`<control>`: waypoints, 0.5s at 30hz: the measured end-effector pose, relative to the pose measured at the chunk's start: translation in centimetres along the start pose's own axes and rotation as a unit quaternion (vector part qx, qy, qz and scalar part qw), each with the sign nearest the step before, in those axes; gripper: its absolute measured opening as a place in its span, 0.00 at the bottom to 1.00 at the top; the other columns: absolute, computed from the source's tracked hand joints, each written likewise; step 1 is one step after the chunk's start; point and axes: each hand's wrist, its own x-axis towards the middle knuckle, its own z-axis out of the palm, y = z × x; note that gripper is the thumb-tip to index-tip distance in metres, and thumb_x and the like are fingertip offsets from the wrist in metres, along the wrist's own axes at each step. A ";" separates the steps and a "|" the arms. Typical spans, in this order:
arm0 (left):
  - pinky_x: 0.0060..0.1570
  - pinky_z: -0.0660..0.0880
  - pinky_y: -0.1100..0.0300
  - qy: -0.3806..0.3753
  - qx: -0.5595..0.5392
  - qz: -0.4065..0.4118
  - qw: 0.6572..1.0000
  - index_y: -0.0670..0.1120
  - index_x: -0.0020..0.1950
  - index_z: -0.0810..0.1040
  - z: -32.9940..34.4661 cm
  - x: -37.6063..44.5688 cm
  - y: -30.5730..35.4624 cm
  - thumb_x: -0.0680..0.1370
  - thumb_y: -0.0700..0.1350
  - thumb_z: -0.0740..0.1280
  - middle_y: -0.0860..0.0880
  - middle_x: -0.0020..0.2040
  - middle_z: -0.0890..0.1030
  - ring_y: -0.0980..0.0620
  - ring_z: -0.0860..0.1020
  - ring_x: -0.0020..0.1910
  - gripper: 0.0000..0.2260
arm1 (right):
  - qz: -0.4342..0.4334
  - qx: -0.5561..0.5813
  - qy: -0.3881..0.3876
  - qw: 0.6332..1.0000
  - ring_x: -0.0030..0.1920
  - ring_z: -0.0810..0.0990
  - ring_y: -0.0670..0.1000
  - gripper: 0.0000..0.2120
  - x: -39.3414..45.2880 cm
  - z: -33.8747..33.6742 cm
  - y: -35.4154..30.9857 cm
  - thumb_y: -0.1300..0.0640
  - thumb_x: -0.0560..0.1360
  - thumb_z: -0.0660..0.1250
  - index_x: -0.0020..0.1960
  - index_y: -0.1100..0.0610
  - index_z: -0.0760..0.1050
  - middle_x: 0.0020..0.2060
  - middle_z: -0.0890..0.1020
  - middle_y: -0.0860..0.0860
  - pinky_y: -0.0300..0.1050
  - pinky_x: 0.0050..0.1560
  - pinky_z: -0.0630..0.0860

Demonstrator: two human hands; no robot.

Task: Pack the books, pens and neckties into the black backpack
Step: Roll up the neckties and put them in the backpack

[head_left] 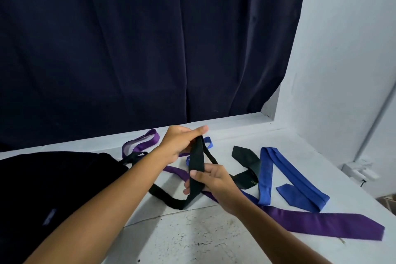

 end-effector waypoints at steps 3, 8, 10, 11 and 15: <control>0.38 0.81 0.61 0.062 -0.063 -0.022 0.996 0.37 0.45 0.81 -1.3 0.9 -0.5 0.71 0.53 0.76 0.44 0.37 0.80 0.53 0.80 0.32 0.19 | 0.026 -0.023 -0.022 0.999 0.41 0.84 0.59 0.06 -0.6 -0.6 -1.0 0.61 0.79 0.65 0.51 0.63 0.79 0.42 0.84 0.62 0.50 0.49 0.81; 0.41 0.83 0.58 0.130 -0.102 -0.053 0.985 0.37 0.43 0.80 -4.2 2.0 -1.8 0.73 0.52 0.75 0.42 0.39 0.81 0.51 0.81 0.34 0.17 | 0.039 -0.021 -0.091 0.995 0.39 0.84 0.57 0.05 -1.9 -2.7 -3.9 0.62 0.77 0.66 0.49 0.61 0.81 0.42 0.84 0.61 0.48 0.47 0.80; 0.46 0.83 0.53 0.140 0.016 -0.042 0.989 0.39 0.40 0.81 -5.0 2.3 -2.4 0.74 0.54 0.73 0.41 0.40 0.84 0.48 0.82 0.35 0.18 | 0.033 0.024 -0.096 0.995 0.35 0.83 0.54 0.05 -2.0 -3.4 -5.4 0.62 0.75 0.66 0.47 0.61 0.81 0.40 0.83 0.59 0.45 0.42 0.80; 0.49 0.82 0.52 0.135 0.131 -0.011 0.982 0.42 0.38 0.81 -5.0 2.2 -2.4 0.75 0.55 0.71 0.44 0.39 0.83 0.47 0.82 0.36 0.16 | 0.031 0.047 -0.089 0.994 0.33 0.82 0.53 0.06 -2.0 -3.7 -6.2 0.62 0.74 0.66 0.46 0.61 0.82 0.38 0.83 0.58 0.45 0.40 0.80; 0.57 0.70 0.63 -0.045 0.124 0.154 0.979 0.50 0.50 0.84 -1.9 -0.9 0.0 0.81 0.51 0.65 0.54 0.54 0.81 0.54 0.77 0.59 0.09 | 0.017 0.086 -0.059 0.994 0.29 0.81 0.51 0.05 -1.3 -4.1 -9.4 0.64 0.74 0.67 0.46 0.62 0.82 0.36 0.82 0.58 0.45 0.37 0.81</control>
